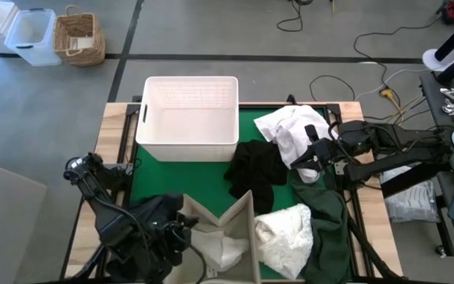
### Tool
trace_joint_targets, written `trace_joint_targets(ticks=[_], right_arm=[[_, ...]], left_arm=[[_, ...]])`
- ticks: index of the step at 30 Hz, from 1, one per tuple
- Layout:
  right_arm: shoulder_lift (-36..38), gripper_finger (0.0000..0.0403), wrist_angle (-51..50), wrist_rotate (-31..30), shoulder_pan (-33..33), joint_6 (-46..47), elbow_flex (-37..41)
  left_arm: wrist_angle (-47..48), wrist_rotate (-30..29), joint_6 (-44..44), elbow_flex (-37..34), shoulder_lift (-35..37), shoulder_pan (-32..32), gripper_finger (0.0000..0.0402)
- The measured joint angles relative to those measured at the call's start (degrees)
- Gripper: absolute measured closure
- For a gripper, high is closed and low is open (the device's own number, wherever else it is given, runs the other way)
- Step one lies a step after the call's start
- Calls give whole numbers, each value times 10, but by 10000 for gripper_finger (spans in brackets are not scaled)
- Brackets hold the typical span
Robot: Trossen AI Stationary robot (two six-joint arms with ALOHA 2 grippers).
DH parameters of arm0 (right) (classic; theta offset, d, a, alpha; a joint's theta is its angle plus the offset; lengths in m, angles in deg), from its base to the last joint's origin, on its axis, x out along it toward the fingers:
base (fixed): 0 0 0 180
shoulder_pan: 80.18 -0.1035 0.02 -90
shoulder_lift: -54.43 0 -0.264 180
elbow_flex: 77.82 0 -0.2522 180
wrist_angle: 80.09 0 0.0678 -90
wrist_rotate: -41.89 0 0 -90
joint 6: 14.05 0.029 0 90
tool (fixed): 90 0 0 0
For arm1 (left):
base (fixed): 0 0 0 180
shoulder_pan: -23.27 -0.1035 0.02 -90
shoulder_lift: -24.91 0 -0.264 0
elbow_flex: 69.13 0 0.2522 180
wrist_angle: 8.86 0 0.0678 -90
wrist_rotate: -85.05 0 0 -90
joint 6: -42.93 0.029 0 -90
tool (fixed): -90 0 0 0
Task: Sort clothes
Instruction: Adjust the brown laundry organizer
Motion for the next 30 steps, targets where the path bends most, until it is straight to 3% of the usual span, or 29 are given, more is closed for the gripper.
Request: trace_joint_targets(ticks=[8, 17, 24, 30], right_arm=[[0, 390, 4, 0, 0, 0, 5], [0, 390, 9, 0, 0, 1, 5], [0, 390, 10, 0, 0, 1, 5], [0, 390, 11, 0, 0, 7, 5]], left_arm=[[-12, 23, -35, -73, 11, -1, 401], [-42, 40, -131, -198, 84, -5, 401], [-123, 53, -142, -306, 140, -19, 402], [-135, 52, -152, -344, 161, -49, 402]])
